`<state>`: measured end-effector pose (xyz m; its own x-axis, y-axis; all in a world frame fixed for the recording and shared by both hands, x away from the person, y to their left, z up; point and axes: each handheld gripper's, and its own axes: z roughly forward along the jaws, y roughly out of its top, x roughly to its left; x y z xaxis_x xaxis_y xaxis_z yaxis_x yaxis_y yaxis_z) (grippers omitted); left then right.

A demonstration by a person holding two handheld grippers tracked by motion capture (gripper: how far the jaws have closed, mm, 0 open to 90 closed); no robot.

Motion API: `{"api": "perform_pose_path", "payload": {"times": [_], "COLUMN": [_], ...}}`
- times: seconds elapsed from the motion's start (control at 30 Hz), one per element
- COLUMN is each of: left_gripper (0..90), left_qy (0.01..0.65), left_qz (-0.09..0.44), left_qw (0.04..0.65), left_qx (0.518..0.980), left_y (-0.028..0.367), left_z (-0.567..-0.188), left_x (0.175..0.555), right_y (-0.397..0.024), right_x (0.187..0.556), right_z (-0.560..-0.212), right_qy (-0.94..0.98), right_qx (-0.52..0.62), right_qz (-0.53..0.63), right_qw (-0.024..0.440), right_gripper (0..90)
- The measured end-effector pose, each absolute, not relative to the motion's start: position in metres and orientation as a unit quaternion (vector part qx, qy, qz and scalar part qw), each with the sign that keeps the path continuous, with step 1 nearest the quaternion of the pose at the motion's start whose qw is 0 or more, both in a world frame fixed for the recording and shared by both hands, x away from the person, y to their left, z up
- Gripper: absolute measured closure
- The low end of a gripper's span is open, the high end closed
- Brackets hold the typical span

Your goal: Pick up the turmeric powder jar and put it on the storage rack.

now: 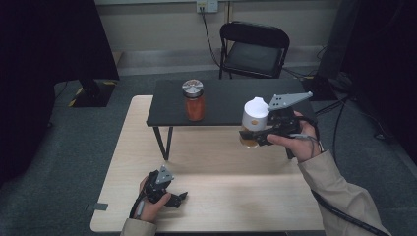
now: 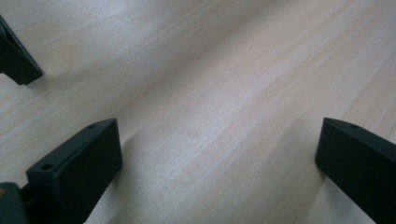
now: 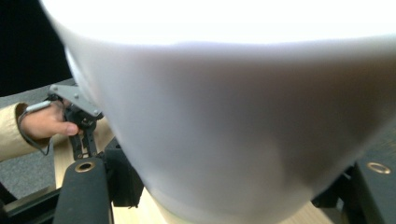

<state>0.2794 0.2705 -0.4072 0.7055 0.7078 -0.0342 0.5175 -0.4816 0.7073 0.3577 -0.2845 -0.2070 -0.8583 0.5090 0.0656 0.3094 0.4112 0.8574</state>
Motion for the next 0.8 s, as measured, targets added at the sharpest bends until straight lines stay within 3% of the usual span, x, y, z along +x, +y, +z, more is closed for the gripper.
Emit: {"api": "perform_pose_path", "payload": {"times": [0.8], "left_gripper": [0.0], "left_qy": [0.36], "left_qz": [0.132], "left_qw": [0.36], "left_qx": [0.85], "left_y": [0.271], "left_z": [-0.407], "left_x": [0.279], "right_y": [-0.287], "right_x": [0.376], "right_z": [-0.178], "right_qy": [0.82], "right_qx": [0.276], "right_qz": [0.484], "right_qw": [0.131], "right_gripper": [29.7]}}
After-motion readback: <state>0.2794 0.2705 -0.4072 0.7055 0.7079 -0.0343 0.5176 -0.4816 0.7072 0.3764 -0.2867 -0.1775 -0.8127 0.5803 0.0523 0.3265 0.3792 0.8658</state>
